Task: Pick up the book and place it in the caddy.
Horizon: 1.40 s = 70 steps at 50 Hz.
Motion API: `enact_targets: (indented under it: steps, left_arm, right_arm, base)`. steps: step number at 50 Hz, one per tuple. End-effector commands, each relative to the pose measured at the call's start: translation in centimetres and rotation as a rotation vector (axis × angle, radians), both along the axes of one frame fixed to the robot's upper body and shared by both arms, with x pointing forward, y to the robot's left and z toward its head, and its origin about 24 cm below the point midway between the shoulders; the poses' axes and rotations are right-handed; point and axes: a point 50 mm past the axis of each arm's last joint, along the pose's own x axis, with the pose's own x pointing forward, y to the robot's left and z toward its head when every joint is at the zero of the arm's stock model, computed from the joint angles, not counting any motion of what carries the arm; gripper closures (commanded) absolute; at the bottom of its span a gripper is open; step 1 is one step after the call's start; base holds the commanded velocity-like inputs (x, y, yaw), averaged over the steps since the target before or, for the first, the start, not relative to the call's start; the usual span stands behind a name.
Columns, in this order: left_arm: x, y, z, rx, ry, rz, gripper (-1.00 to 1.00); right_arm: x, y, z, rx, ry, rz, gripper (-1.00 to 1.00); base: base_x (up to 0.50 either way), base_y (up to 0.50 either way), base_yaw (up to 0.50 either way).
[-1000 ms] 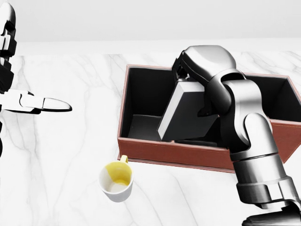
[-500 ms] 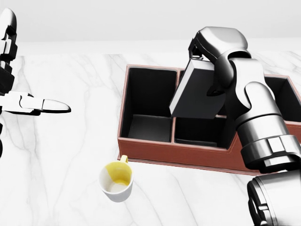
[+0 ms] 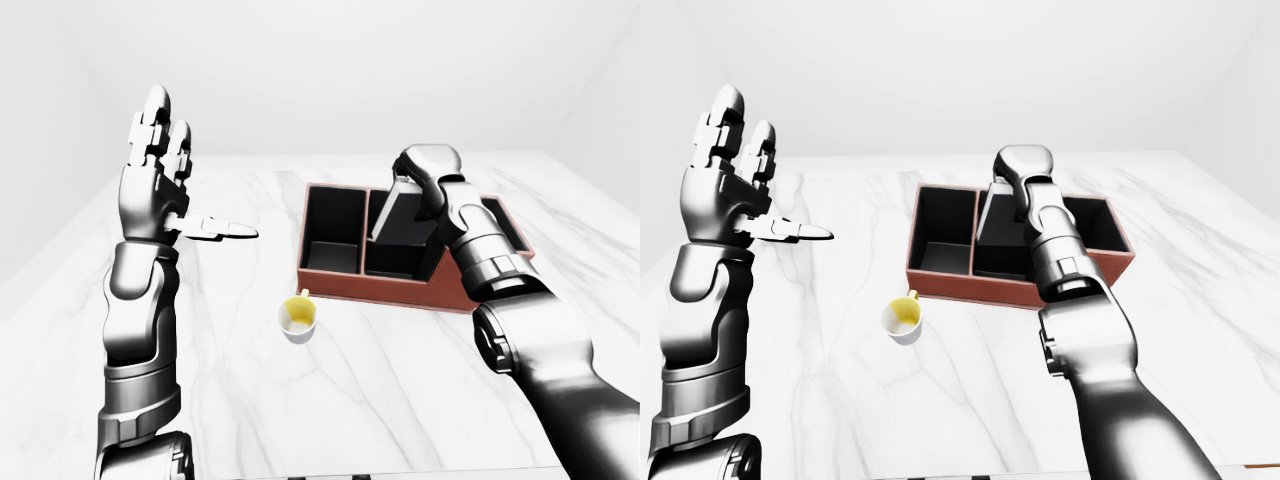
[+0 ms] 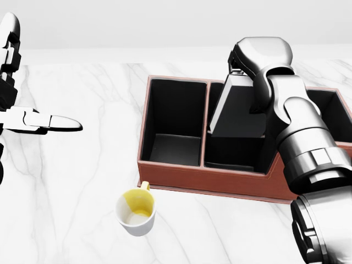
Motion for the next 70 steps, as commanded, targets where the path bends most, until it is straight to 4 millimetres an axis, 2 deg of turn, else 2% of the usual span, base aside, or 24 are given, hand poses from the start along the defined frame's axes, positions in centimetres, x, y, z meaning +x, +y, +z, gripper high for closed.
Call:
enact_targets:
  steps: [1,19,48,70]
  left_arm:
    - [0.0,0.1,-0.1,0.0,0.004,0.003,-1.0]
    - [-0.6,0.2,0.1,0.003,-0.016,0.012,-1.0]
    - [-0.4,0.6,-0.3,0.002,0.003,0.025,-1.0]
    - [0.6,1.0,-1.7,-0.011,0.078,0.038,-1.0]
  right_arm:
    - [0.0,-0.3,-0.3,-0.025,-0.063,-0.008,1.0]
    - [-0.2,-0.6,-2.7,-0.018,-0.052,-0.05,1.0]
    - [-0.2,-1.0,-3.0,0.007,-0.092,-0.114,1.0]
    - [-0.7,-0.1,-5.1,-0.092,-0.104,-0.086,1.0]
  base:
    - [0.0,0.0,0.0]
    - [0.0,0.0,0.0]
    - [0.0,0.0,0.0]
    - [0.0,0.0,0.0]
